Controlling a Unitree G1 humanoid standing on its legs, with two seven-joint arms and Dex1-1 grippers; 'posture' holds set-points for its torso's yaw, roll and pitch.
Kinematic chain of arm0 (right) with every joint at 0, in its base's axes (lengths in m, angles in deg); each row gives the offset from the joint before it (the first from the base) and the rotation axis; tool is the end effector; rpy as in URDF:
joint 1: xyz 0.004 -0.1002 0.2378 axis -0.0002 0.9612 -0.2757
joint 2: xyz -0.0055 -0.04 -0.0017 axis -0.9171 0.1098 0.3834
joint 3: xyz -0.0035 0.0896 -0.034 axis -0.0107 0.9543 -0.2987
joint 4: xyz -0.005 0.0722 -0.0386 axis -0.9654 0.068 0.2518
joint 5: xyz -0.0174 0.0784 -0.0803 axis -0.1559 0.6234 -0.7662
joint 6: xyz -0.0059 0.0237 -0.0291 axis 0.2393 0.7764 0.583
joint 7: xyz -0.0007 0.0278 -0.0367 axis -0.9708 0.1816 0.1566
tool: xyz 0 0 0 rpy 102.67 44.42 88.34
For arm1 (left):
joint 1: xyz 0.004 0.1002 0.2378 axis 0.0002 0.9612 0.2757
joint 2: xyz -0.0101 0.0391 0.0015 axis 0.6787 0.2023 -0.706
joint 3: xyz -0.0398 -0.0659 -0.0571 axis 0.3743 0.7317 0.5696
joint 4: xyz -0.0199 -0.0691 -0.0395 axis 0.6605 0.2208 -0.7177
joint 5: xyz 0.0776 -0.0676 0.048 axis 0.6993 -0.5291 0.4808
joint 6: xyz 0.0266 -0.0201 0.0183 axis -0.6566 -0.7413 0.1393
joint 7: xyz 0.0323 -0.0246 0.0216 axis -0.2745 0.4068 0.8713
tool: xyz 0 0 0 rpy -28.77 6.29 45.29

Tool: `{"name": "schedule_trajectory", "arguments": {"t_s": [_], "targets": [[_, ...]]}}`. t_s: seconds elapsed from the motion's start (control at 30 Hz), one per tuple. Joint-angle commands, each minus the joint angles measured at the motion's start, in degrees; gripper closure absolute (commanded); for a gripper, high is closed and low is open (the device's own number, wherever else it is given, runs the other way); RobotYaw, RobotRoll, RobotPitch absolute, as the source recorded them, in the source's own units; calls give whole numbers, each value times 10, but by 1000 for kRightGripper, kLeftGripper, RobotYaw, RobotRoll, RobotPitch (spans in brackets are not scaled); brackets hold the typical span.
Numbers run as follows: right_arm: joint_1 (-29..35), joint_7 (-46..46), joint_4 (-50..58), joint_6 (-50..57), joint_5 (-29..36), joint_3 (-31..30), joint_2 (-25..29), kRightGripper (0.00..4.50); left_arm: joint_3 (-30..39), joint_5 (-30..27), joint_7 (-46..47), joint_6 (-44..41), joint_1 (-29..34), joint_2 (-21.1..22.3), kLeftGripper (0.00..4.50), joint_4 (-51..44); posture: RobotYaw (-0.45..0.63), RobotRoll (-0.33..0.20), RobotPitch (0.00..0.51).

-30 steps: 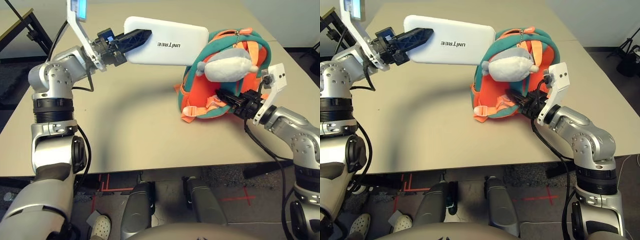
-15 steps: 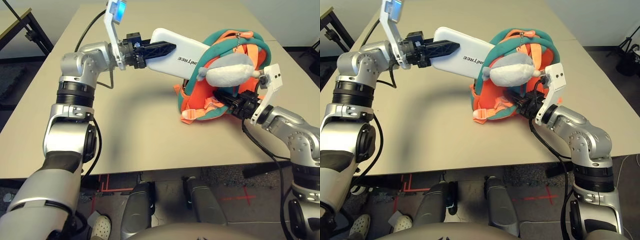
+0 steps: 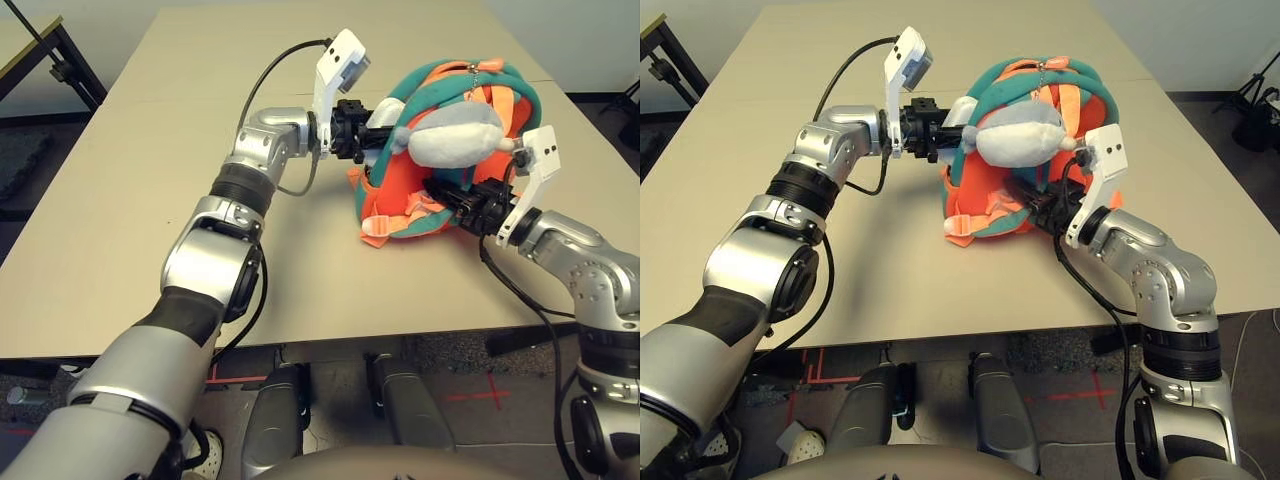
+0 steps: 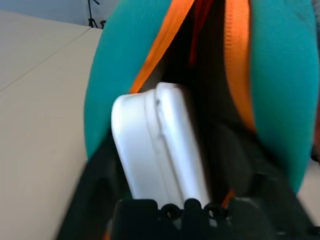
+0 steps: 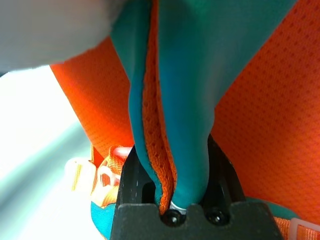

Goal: Put the pencil case into the backpack and zip it.

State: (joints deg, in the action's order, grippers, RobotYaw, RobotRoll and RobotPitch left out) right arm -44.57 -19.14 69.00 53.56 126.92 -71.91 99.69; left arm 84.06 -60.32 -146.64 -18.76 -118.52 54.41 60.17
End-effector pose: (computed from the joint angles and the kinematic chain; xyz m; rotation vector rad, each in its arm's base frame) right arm 0.2560 -0.2137 0.1767 0.1706 0.1214 0.6665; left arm 0.3787 0.1048 0.2349 0.0581 0.0760 -1.2382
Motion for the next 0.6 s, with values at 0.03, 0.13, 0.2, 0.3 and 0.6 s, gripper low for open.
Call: {"name": "schedule_trajectory", "arguments": {"t_s": [0.03, 0.13, 0.2, 0.3, 0.6], "targets": [[10, -2, -9, 11, -8, -16, -3, 3792, 35, -23, 1, -53, 9, 42, 0, -78, -185, 0, 151], [11, -2, -10, 11, -8, -17, -4, 3792, 55, -43, 7, -104, 24, 70, 0, -145, -181, 0, 155], [12, -3, -11, 10, -8, -18, -5, 3792, 67, -57, 12, -145, 43, 94, 0, -202, -178, 0, 156], [12, -5, -13, 9, -10, -19, -5, 3792, 78, -74, 27, -196, 72, 117, 0, -269, -175, 0, 157], [9, -10, -20, 5, -17, -19, -8, 3792, 91, -121, 76, -297, 163, 132, 660, -398, -172, 0, 157]]}}
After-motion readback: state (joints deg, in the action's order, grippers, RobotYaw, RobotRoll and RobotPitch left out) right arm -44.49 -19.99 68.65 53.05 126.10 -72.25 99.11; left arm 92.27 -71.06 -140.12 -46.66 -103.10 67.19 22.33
